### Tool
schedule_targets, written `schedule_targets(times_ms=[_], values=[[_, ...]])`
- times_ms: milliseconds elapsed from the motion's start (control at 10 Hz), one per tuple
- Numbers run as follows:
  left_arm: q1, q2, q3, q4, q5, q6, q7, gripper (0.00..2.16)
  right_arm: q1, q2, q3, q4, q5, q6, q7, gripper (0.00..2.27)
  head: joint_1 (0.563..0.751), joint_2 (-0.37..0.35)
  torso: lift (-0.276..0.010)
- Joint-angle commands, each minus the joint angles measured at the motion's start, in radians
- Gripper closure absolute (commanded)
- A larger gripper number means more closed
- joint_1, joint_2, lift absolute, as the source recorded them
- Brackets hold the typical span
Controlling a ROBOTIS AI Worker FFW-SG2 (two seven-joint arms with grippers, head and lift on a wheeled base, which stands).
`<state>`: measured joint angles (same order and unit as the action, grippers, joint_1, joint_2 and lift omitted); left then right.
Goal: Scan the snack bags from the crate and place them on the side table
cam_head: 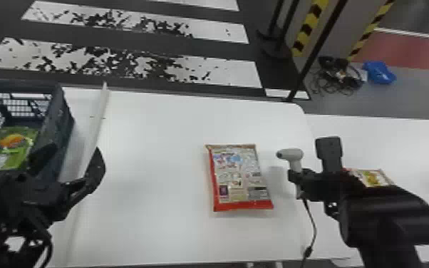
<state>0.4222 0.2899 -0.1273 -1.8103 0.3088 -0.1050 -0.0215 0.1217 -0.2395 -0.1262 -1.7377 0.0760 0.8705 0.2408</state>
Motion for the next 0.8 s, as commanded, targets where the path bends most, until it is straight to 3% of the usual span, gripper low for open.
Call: schedule_targets(times_ms=[0, 300, 400, 500, 700], values=[[0.001, 0.0, 0.0, -0.001, 0.0, 0.0, 0.0, 0.04, -0.023, -0.003, -0.001, 0.069, -0.005, -0.04, -0.006, 2.25, 0.695, -0.197, -0.05], [0.001, 0.002, 0.0, -0.001, 0.0, 0.0, 0.0, 0.04, -0.06, -0.015, 0.017, 0.153, -0.001, -0.046, -0.006, 2.21, 0.695, -0.208, -0.05], [0.001, 0.002, 0.0, -0.001, 0.001, 0.0, 0.0, 0.04, -0.065, -0.014, 0.02, 0.173, -0.001, -0.049, -0.006, 2.09, 0.695, -0.21, -0.05], [0.0, 0.005, 0.0, -0.003, 0.001, 0.0, 0.0, 0.04, -0.065, -0.014, 0.022, 0.178, -0.002, -0.061, -0.006, 1.83, 0.695, -0.211, -0.05], [0.0, 0.005, 0.0, -0.001, 0.001, 0.0, 0.0, 0.04, -0.065, -0.014, 0.022, 0.176, -0.004, -0.061, -0.012, 0.32, 0.695, -0.209, -0.05]])
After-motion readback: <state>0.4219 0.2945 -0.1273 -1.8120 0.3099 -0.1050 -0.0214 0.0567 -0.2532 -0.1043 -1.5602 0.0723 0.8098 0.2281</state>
